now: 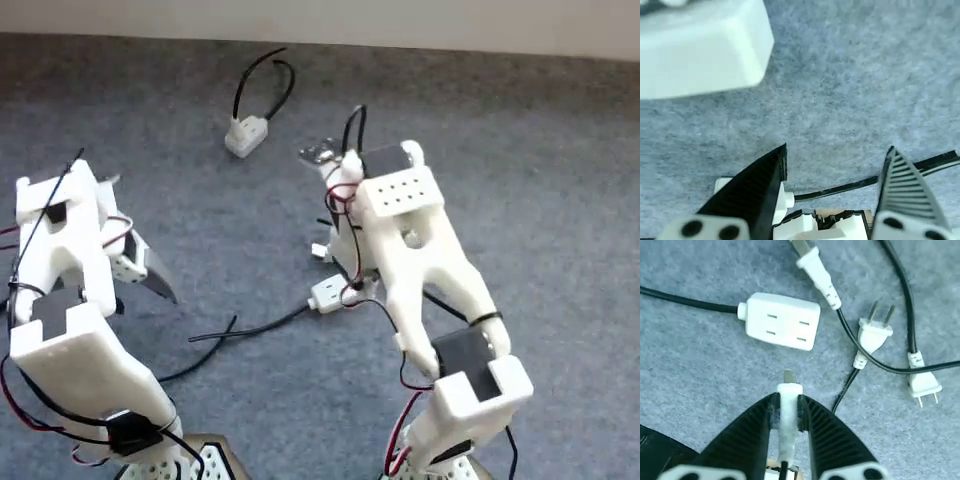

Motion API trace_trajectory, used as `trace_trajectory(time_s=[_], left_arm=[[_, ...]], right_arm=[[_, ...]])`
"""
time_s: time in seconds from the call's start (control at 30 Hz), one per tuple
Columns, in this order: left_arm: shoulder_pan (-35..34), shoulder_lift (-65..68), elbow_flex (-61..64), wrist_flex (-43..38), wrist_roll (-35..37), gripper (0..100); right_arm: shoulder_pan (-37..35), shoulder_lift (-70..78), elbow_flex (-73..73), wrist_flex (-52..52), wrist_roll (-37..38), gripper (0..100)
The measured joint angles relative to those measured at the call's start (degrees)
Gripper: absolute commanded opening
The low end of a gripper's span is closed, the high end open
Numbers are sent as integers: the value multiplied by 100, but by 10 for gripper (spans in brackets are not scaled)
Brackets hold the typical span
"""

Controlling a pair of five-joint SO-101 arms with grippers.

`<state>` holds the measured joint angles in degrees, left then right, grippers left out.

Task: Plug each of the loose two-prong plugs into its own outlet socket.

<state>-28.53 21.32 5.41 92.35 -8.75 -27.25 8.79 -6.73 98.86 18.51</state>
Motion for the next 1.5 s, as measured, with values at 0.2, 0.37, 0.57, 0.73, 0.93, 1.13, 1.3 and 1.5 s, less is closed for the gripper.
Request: trace_trajectory(time_s=[0.2,0.37,0.57,0.73,0.93,1.13,1.3,1.5], left_arm=[[9,0,703,-624,0,306],[70,-105,985,-923,0,306],[70,-114,985,-941,0,306],[70,-114,985,-941,0,306],[79,-114,985,-941,0,306],[79,-114,985,-941,0,306],[79,-114,985,-941,0,306],[79,-114,985,-941,0,306]], right_arm=[[-457,510,-352,0,88,6],[-484,932,-352,0,88,6],[-422,932,-870,0,88,6],[-299,1055,-1046,0,396,6],[-18,1442,-1064,0,484,6],[105,1459,-1064,0,484,6],[105,1459,-1064,0,484,6],[105,1459,-1064,0,756,6]])
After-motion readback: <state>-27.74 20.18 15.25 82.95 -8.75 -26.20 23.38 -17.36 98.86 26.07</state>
